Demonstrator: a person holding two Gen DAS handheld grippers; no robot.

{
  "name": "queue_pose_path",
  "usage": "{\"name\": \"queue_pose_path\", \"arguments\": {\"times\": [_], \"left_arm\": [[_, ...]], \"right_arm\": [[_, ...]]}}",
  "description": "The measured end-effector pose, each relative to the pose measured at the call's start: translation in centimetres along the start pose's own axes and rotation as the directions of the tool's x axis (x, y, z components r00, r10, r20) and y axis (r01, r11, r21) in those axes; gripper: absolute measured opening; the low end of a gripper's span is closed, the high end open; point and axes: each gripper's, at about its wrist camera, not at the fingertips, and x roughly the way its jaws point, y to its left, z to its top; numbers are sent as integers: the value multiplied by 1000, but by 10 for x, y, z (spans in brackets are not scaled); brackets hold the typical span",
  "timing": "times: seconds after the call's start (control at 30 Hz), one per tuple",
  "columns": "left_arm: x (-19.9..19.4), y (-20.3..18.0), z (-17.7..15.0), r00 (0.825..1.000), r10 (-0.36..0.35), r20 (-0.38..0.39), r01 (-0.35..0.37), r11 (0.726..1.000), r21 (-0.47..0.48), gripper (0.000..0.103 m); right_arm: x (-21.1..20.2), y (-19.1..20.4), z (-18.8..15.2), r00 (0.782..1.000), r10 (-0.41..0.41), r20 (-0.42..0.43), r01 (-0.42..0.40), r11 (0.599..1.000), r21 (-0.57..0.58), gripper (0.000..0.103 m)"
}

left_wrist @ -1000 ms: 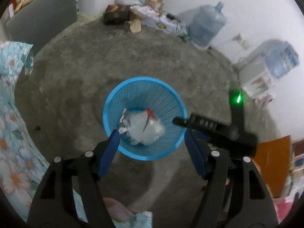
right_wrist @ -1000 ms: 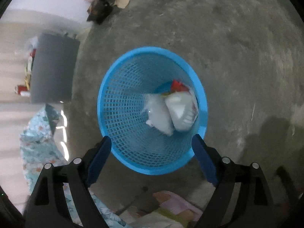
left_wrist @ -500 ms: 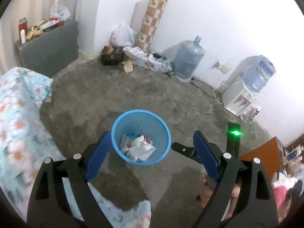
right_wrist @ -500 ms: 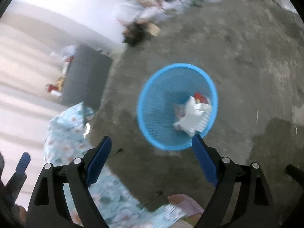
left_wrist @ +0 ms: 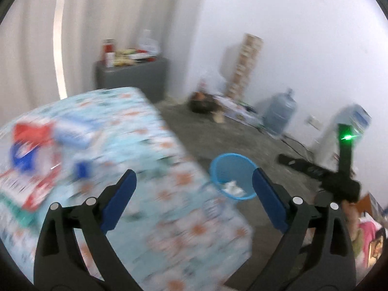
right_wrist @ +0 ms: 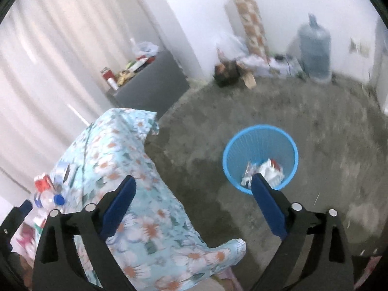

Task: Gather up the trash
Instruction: 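Move both tools back to the trash pile on the bed, then grasp the green plastic bag with the left tool while the right tool grasps the Pepsi bottle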

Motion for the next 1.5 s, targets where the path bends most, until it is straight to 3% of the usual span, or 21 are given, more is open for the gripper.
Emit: {"name": "queue_pose_path", "arguments": {"times": [0.17,0.4,0.53,0.63,0.83,1.0,1.13,1.23,1.3,1.5], "left_arm": [[-44,57,-30,994,111,11,-109,985,-136,94],[-90,132,-69,972,233,11,-215,914,-344,94],[-109,160,-81,959,281,28,-247,885,-395,94],[-119,172,-90,949,308,59,-258,873,-413,94],[-132,189,-103,945,304,122,-226,874,-430,94],[-131,204,-109,946,284,158,-195,884,-424,94],[-134,216,-114,937,301,179,-194,872,-450,94],[-134,226,-117,935,309,174,-194,857,-477,94],[-134,231,-118,934,310,177,-189,850,-491,94],[-133,240,-117,936,295,190,-171,856,-488,94]], "right_arm": [[-8,56,-13,995,-91,48,98,981,-166,96],[-15,130,-37,990,-85,114,122,919,-374,96],[-15,159,-45,996,6,87,32,901,-432,96],[-17,179,-48,987,156,44,-118,880,-461,96],[-12,227,-51,967,255,-8,-221,825,-520,96],[2,272,-49,923,357,-141,-374,757,-536,96],[22,312,-49,868,415,-273,-494,655,-572,96],[39,337,-50,843,415,-342,-536,607,-586,96],[51,358,-49,813,422,-402,-582,560,-589,96],[84,418,-56,774,356,-524,-633,453,-628,96]]}}
